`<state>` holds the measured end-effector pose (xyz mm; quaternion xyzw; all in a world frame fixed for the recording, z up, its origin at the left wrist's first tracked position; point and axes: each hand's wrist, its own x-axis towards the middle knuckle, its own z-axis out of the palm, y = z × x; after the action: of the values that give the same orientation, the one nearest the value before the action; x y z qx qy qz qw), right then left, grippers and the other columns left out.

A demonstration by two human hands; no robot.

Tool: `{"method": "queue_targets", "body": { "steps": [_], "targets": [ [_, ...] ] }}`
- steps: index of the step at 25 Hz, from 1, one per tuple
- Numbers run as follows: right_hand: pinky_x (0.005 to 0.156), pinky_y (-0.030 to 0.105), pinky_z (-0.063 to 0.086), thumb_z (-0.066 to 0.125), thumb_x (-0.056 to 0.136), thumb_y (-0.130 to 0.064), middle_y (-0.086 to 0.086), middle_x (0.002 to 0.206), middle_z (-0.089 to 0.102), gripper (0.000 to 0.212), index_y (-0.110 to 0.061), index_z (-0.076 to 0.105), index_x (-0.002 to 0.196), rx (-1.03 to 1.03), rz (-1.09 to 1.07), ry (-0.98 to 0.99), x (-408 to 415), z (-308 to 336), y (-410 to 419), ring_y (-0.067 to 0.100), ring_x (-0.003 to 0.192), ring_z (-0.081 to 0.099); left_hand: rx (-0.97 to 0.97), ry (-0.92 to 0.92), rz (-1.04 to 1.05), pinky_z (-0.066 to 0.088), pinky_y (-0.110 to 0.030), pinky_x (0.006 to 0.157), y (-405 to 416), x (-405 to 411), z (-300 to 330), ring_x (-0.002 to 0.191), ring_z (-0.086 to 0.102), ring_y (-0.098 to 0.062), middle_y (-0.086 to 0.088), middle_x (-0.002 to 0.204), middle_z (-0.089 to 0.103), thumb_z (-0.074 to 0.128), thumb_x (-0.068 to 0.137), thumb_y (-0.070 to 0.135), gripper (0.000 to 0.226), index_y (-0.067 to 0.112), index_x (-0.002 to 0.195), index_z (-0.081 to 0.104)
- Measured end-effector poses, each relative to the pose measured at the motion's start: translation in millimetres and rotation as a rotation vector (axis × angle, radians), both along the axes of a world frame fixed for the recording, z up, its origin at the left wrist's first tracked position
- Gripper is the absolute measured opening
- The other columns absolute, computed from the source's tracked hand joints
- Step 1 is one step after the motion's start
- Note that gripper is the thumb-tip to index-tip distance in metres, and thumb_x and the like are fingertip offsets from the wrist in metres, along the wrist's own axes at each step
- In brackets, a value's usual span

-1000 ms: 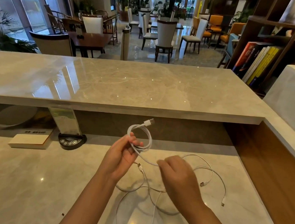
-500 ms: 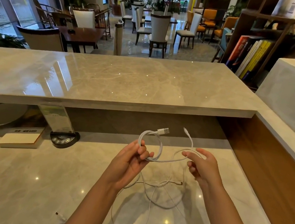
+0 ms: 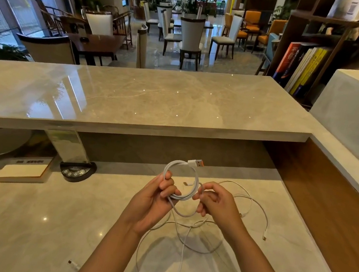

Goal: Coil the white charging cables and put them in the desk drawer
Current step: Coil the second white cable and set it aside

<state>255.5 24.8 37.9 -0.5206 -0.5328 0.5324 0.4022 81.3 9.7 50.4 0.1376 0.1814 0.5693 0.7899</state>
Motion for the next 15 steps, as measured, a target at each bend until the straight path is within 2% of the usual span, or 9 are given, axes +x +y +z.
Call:
{"method": "queue_targets", "body": {
  "steps": [3,4,7,8,10,12,13,15],
  "targets": [
    [0.049,0.023,0.046,0.048,0.087,0.009,0.006,0.073,0.068,0.019,-0.007,0.057,0.091,0.074,0.031,0.084,-4.4,1.2,-5.7,0.017,0.053,0.056,-0.104,0.014,0.069,0.051,-0.022,0.058,-1.7,2.0,6.3,0.044,0.042,-0.008,0.0,0.054,0.044,0.058,0.082,0.013,0.007,0.007,0.08,0.056],
    [0.051,0.024,0.047,0.048,0.086,0.011,0.004,0.07,0.067,0.025,-0.011,0.054,0.096,0.105,0.051,0.097,-7.3,2.5,-8.5,0.018,0.055,0.056,-0.135,0.034,0.073,0.051,-0.022,0.056,-2.3,4.4,8.5,0.044,0.043,-0.008,0.0,0.054,0.045,0.051,0.083,0.014,0.009,0.006,0.082,0.055],
    [0.065,0.028,0.053,0.058,0.08,0.001,0.004,0.077,0.065,0.048,-0.033,0.036,0.105,0.24,0.066,0.095,-15.1,4.4,-17.0,0.02,0.067,0.061,-0.194,-0.001,0.073,0.052,-0.025,0.05,-1.9,13.0,8.3,0.043,0.04,-0.009,-0.001,0.054,0.043,0.047,0.081,0.012,0.01,0.004,0.082,0.054],
    [0.071,0.028,0.054,0.063,0.079,-0.005,0.003,0.084,0.063,0.048,-0.034,0.034,0.105,0.298,0.079,0.05,-17.0,2.8,-19.1,0.018,0.074,0.063,-0.195,-0.011,0.075,0.052,-0.025,0.051,-1.6,14.4,8.1,0.043,0.039,-0.009,-0.001,0.054,0.042,0.047,0.082,0.012,0.01,0.005,0.082,0.053],
    [0.075,0.026,0.054,0.064,0.083,-0.017,-0.005,0.091,0.059,0.037,-0.037,0.041,0.103,0.398,0.103,-0.068,-19.7,0.0,-21.6,0.01,0.081,0.06,-0.201,0.002,0.071,0.052,-0.024,0.054,0.1,15.1,6.4,0.044,0.04,-0.008,0.0,0.055,0.043,0.045,0.088,0.014,0.013,0.006,0.084,0.054],
    [0.067,0.022,0.052,0.055,0.086,-0.032,-0.016,0.09,0.057,0.014,-0.043,0.054,0.093,0.508,0.061,-0.156,-20.5,-1.0,-19.9,0.007,0.078,0.058,-0.206,0.003,0.07,0.052,-0.024,0.055,1.2,14.2,4.5,0.044,0.04,-0.008,-0.001,0.055,0.044,0.041,0.093,0.015,0.019,0.005,0.085,0.055],
    [0.062,0.02,0.051,0.05,0.086,-0.036,-0.018,0.09,0.057,0.013,-0.044,0.058,0.09,0.561,0.012,-0.175,-19.6,-2.4,-19.6,0.007,0.076,0.059,-0.201,0.001,0.067,0.052,-0.023,0.054,1.0,14.4,3.9,0.044,0.041,-0.008,-0.001,0.055,0.045,0.041,0.093,0.015,0.019,0.005,0.086,0.055],
    [0.061,0.016,0.05,0.048,0.086,-0.038,-0.016,0.103,0.055,0.017,-0.035,0.065,0.089,0.604,-0.139,-0.174,-16.9,-1.9,-20.0,0.005,0.082,0.058,-0.168,0.031,0.052,0.05,-0.021,0.055,0.2,16.8,3.6,0.045,0.041,-0.008,0.0,0.055,0.045,0.044,0.088,0.014,0.014,0.006,0.084,0.054]
  ]
}}
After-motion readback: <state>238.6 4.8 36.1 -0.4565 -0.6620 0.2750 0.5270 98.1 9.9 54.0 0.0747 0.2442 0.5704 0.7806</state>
